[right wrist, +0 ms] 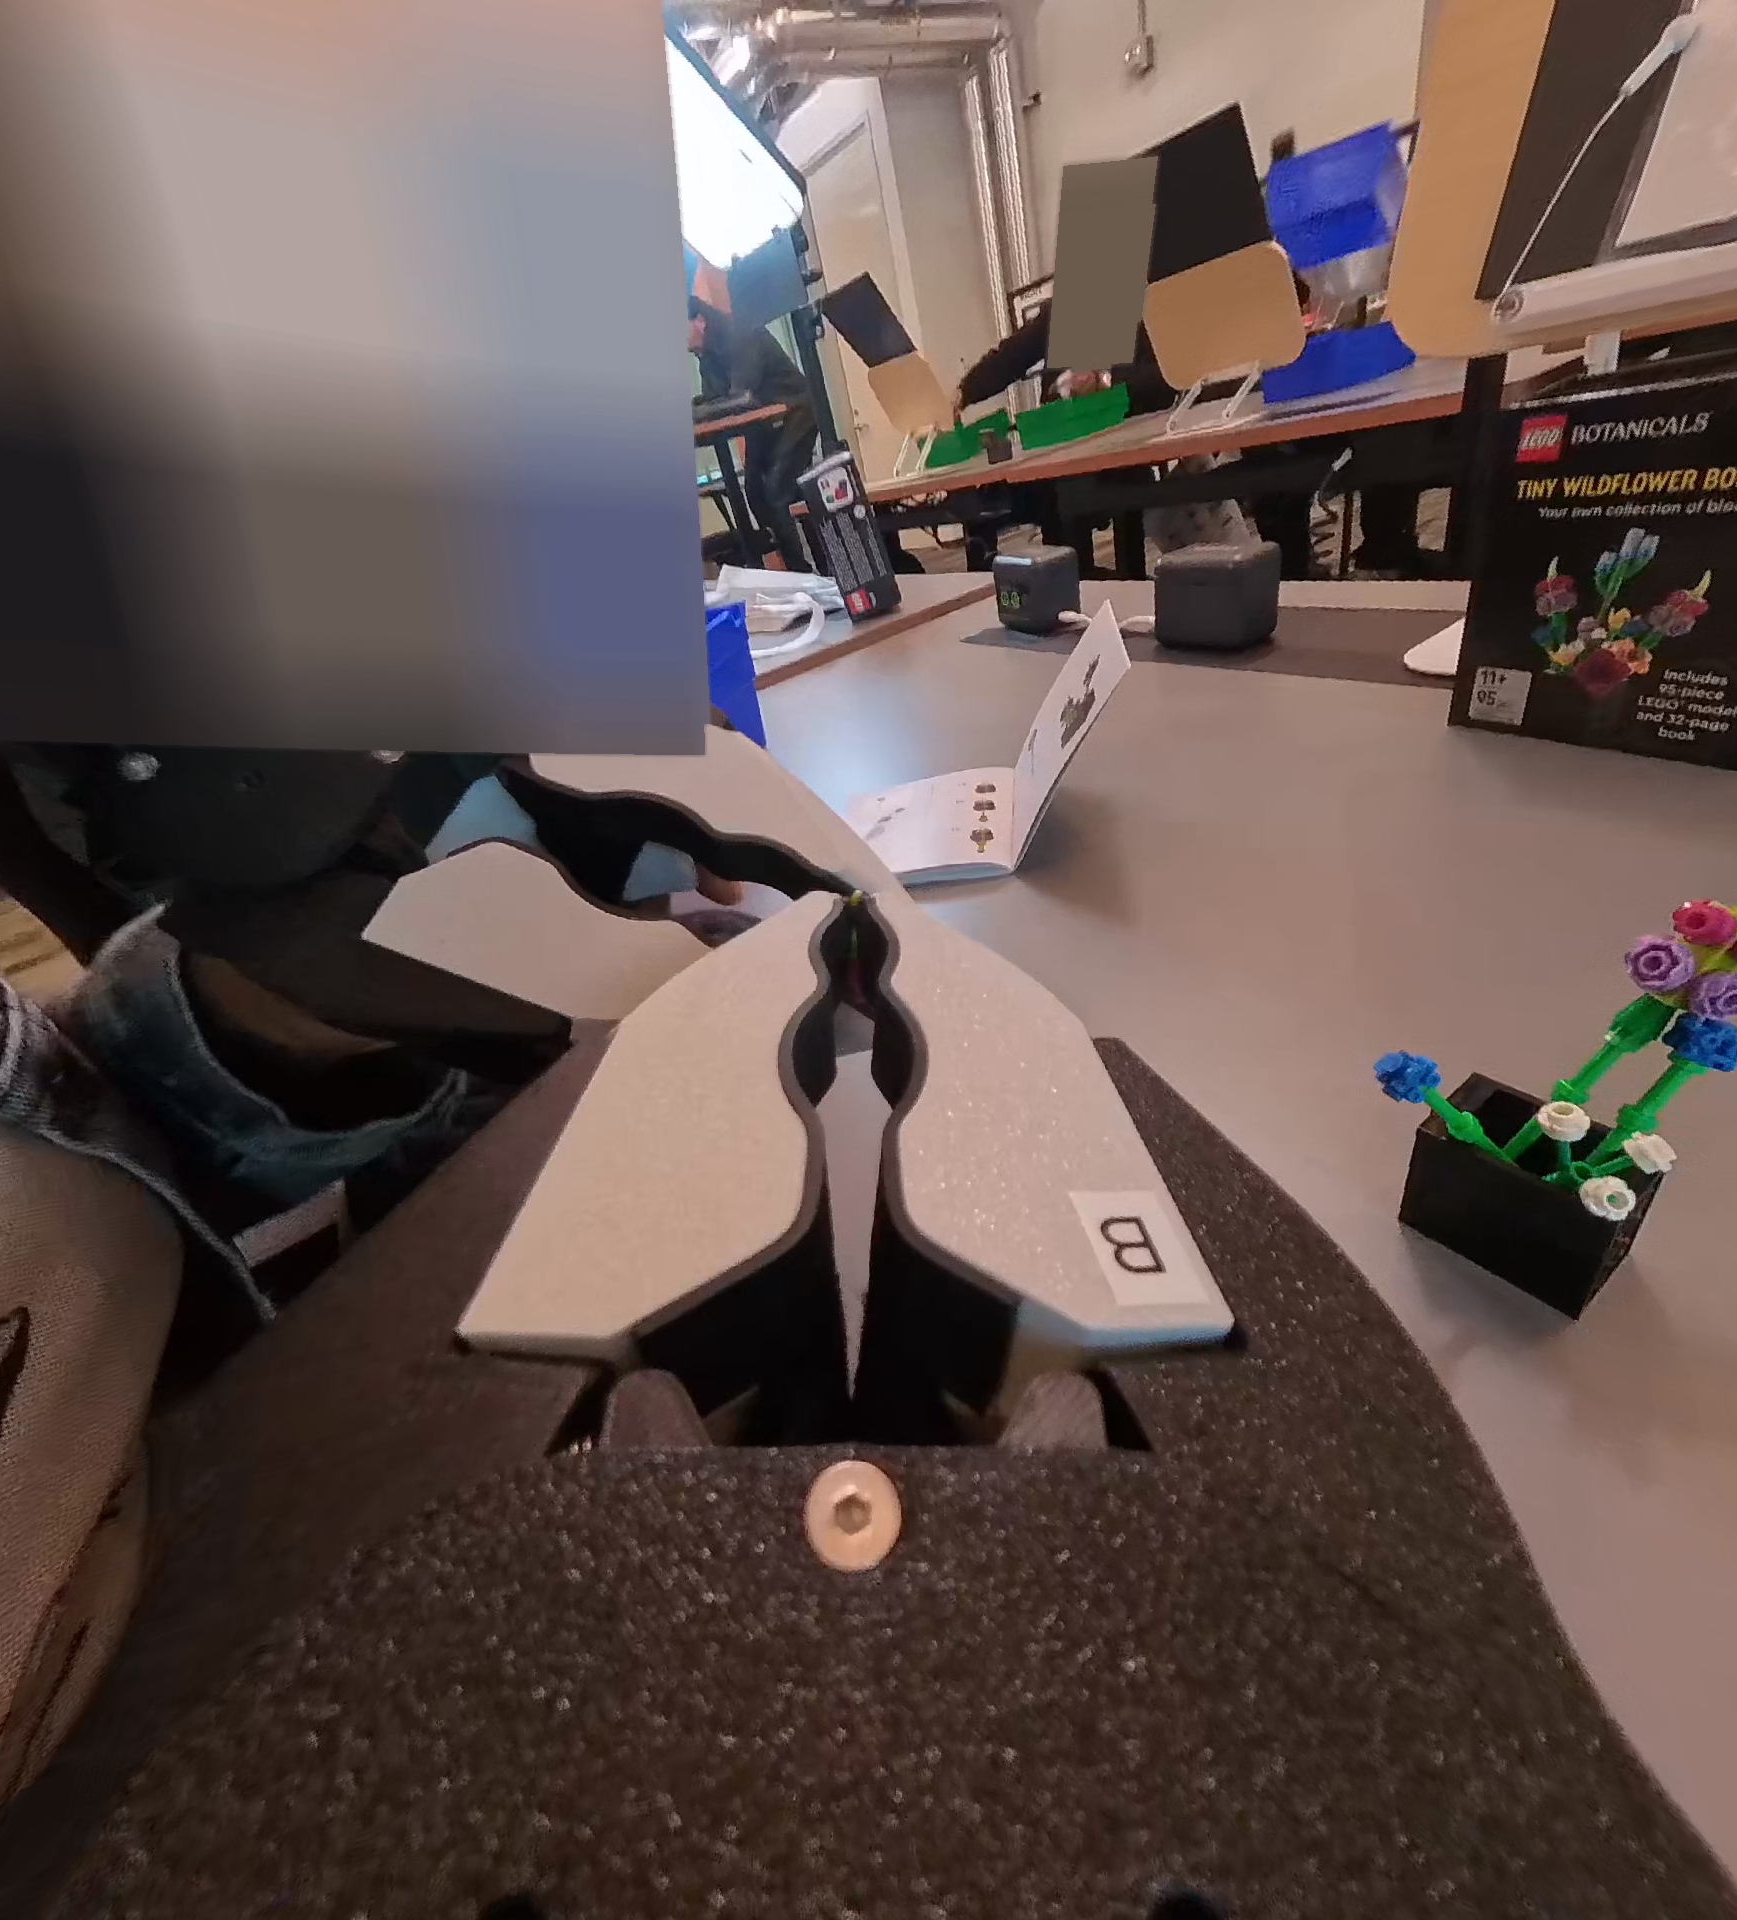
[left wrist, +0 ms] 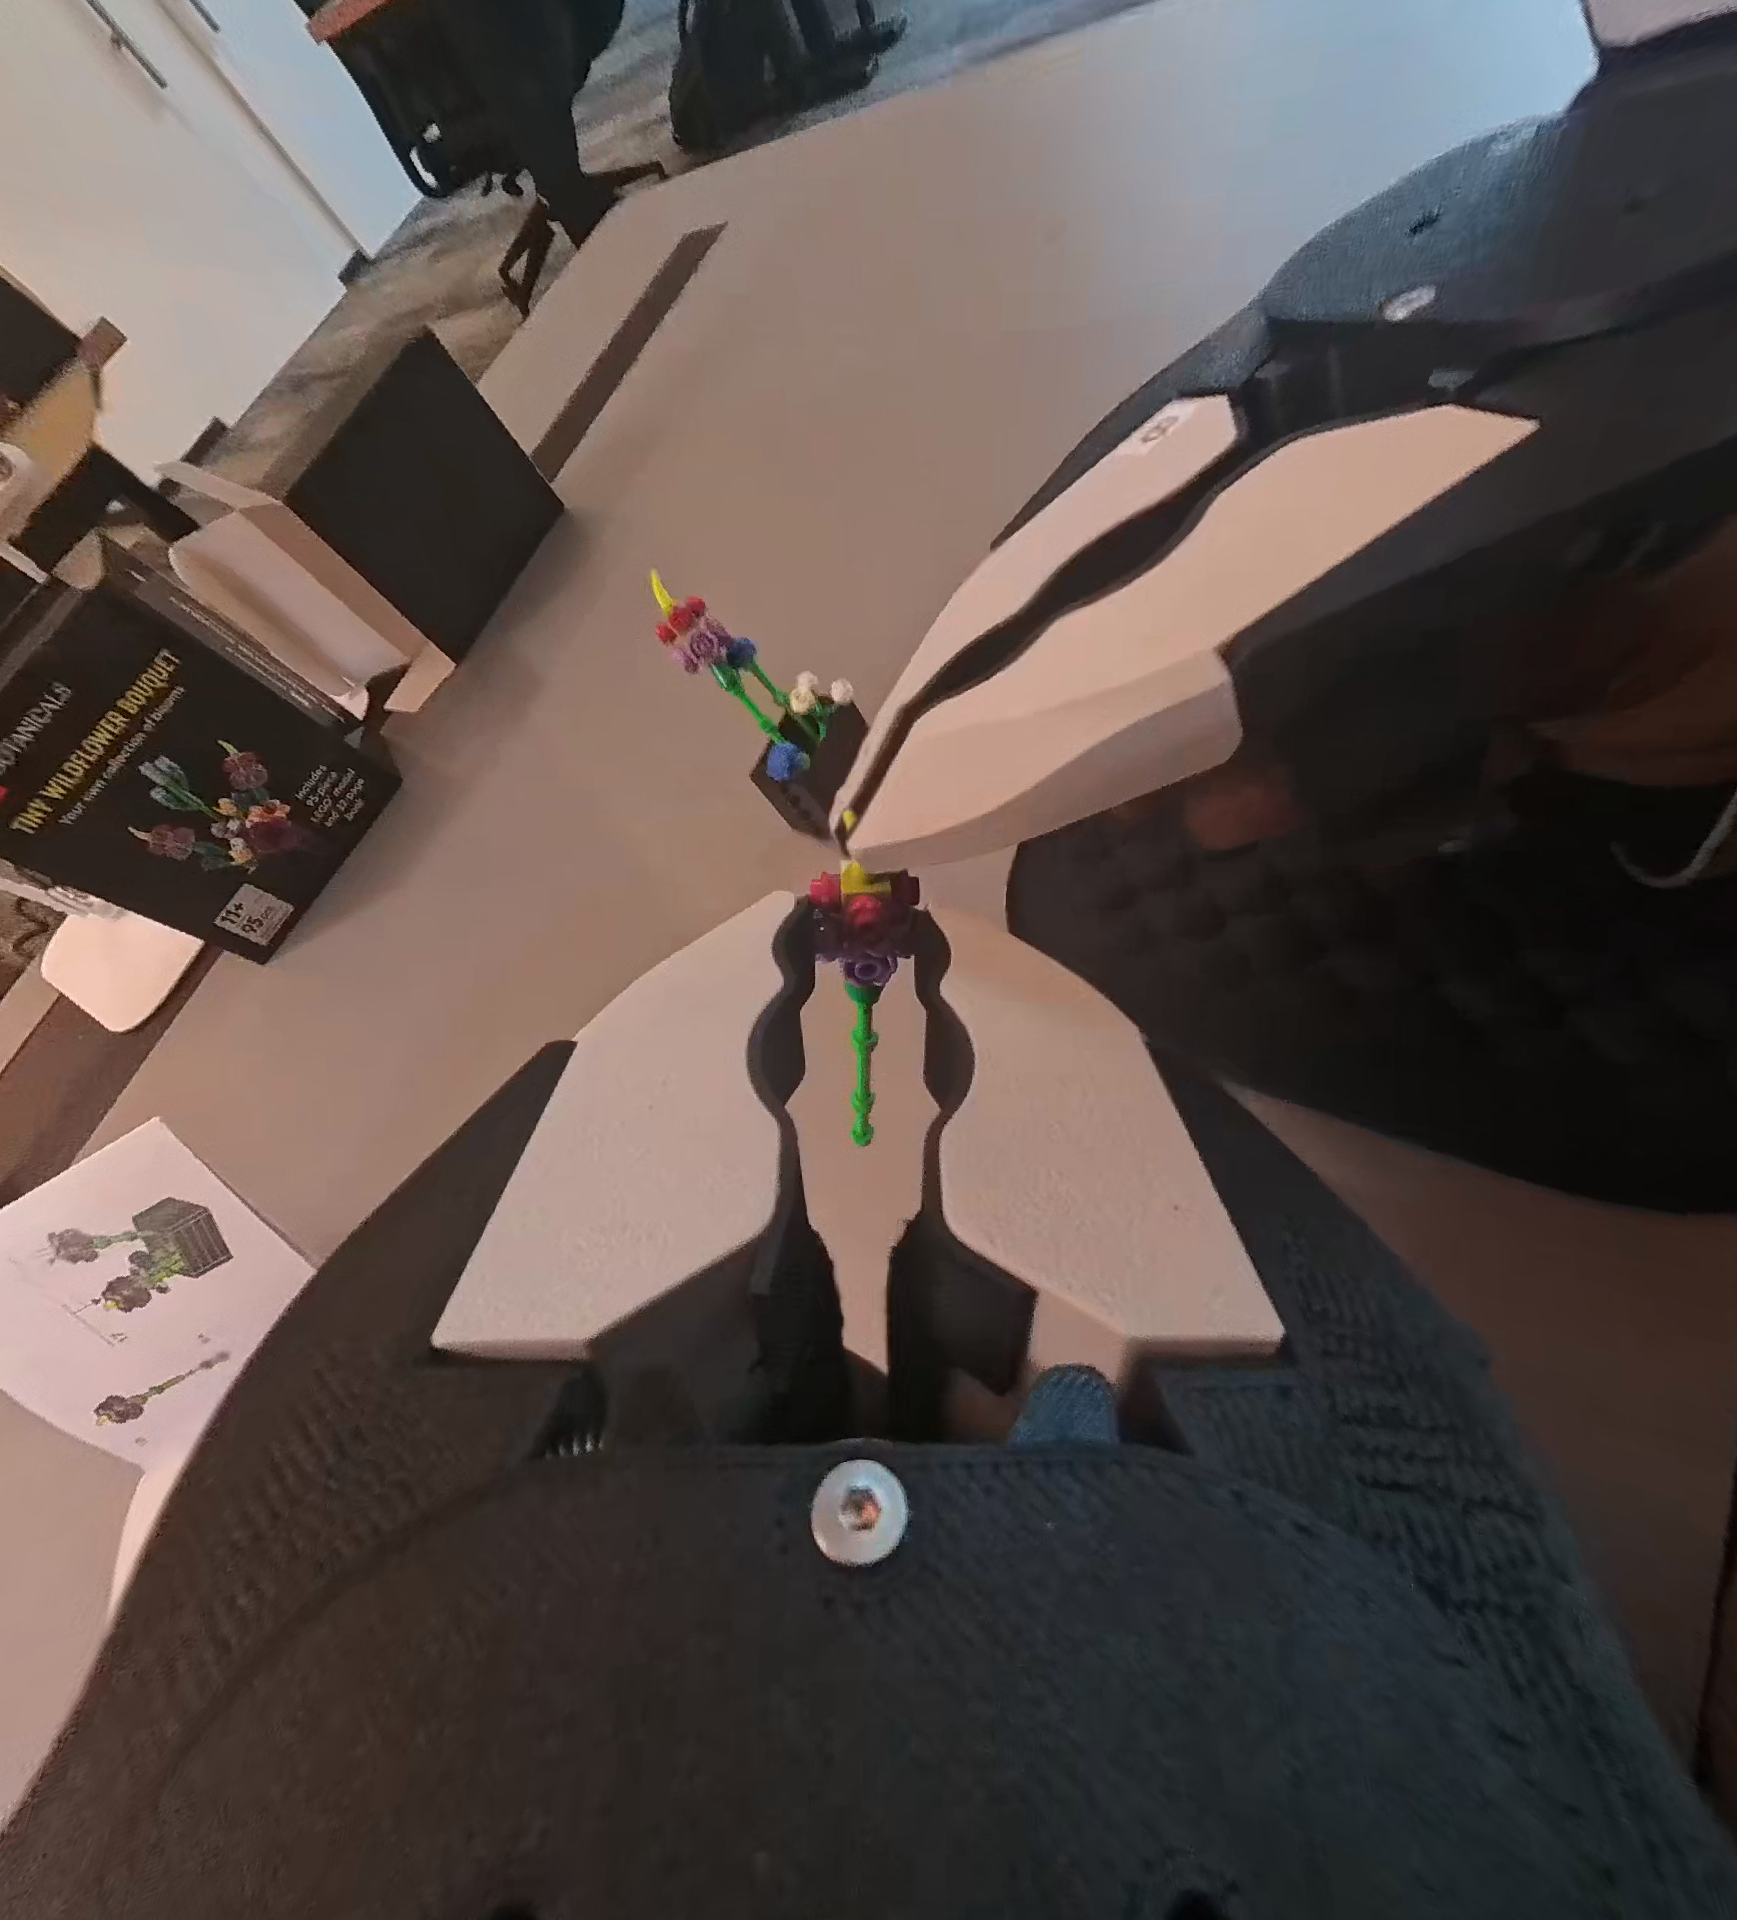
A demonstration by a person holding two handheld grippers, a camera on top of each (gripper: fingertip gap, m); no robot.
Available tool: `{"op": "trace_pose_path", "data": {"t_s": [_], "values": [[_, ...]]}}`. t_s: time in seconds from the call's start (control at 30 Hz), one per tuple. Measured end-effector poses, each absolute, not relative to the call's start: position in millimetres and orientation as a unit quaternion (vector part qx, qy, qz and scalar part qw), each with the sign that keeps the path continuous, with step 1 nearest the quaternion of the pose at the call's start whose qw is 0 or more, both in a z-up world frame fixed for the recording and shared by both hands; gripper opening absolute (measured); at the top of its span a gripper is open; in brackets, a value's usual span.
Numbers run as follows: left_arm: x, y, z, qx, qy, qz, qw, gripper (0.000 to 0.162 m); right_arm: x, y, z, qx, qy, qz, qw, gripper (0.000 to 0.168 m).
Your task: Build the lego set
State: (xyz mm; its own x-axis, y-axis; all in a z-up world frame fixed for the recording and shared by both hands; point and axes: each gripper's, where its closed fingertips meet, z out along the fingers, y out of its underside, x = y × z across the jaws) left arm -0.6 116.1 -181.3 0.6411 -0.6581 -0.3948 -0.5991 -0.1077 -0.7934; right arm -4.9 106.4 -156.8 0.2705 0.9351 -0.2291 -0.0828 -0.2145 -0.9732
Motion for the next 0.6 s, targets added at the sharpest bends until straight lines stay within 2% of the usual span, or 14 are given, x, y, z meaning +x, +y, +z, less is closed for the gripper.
{"op": "trace_pose_path", "data": {"t_s": [0.1, 0.17, 0.27, 0.47, 0.6], "values": [[2.9, 119.2, -169.7, -0.734, 0.410, -0.043, 0.540, 0.022, -2.8, 107.3, -143.9, -0.598, -0.343, 0.507, 0.518, 0.001], [3.4, 121.1, -160.0, -0.726, 0.390, -0.071, 0.561, 0.048, 0.8, 112.6, -133.6, -0.596, -0.328, 0.522, 0.515, 0.001], [-8.3, 125.2, -154.7, -0.727, 0.360, -0.091, 0.577, 0.073, 19.3, 137.1, -115.5, -0.601, -0.288, 0.546, 0.508, 0.001], [-35.8, 118.0, -122.3, -0.675, 0.239, -0.235, 0.658, 0.095, 48.7, 183.4, -113.2, -0.652, -0.283, 0.517, 0.476, 0.001], [-65.2, 116.9, -114.7, -0.652, 0.196, -0.205, 0.703, 0.102, 51.1, 197.0, -109.4, -0.673, -0.306, 0.485, 0.466, 0.002]]}}
